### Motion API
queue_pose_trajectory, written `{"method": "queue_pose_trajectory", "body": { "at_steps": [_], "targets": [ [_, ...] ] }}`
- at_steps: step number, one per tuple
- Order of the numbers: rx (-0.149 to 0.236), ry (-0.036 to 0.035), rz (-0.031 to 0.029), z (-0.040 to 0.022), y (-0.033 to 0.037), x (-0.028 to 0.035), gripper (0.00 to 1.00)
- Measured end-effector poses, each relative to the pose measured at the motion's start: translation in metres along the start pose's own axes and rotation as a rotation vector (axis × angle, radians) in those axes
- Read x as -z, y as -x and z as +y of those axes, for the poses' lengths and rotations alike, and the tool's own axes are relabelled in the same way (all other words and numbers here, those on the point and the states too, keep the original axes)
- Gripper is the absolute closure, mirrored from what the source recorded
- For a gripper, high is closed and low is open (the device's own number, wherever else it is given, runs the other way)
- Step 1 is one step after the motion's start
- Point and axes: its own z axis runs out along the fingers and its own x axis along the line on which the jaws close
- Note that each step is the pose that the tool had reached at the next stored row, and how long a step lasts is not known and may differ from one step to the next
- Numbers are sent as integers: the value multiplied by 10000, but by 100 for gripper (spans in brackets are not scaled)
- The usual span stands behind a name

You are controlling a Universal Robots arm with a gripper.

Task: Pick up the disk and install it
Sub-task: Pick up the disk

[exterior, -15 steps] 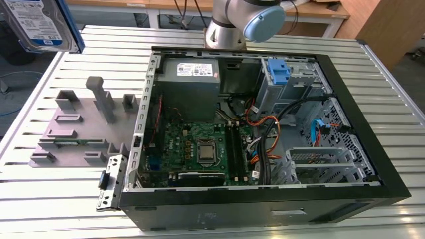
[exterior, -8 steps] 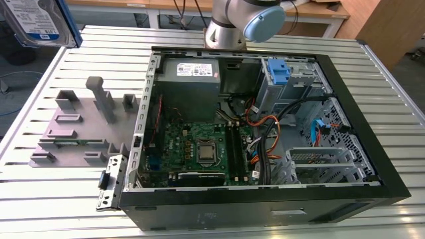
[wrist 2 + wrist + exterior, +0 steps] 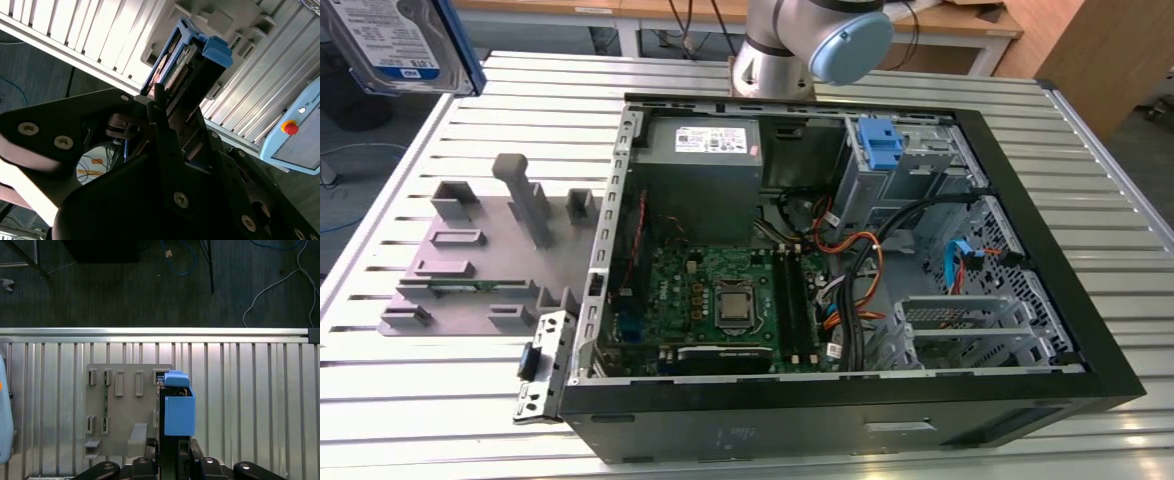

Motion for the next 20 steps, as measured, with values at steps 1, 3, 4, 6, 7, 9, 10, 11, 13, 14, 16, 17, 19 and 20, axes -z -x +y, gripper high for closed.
{"method": "queue_pose_trajectory", "body": {
  "at_steps": [1,3,4,6,7,9,10,11,13,14,16,17,19,20],
  "targets": [
    [1,-1,0,-6,0,0,65],
    [1,-2,-1,-22,0,0,65],
    [1,-2,-1,-32,0,0,65],
    [2,-3,-1,-52,0,0,65],
    [1,-1,-1,-62,0,1,65],
    [2,-1,0,-87,0,2,65],
    [1,-1,-1,-99,1,2,65],
    [1,-1,-1,-110,1,2,65],
    [1,-2,-1,-132,1,2,65],
    [1,-2,-1,-143,1,3,65],
    [1,-3,-1,-154,2,3,65],
    [0,-2,-1,-154,2,3,65],
    [1,-2,-1,-158,2,3,65],
    [1,-2,-1,-161,2,3,65]
  ]
}}
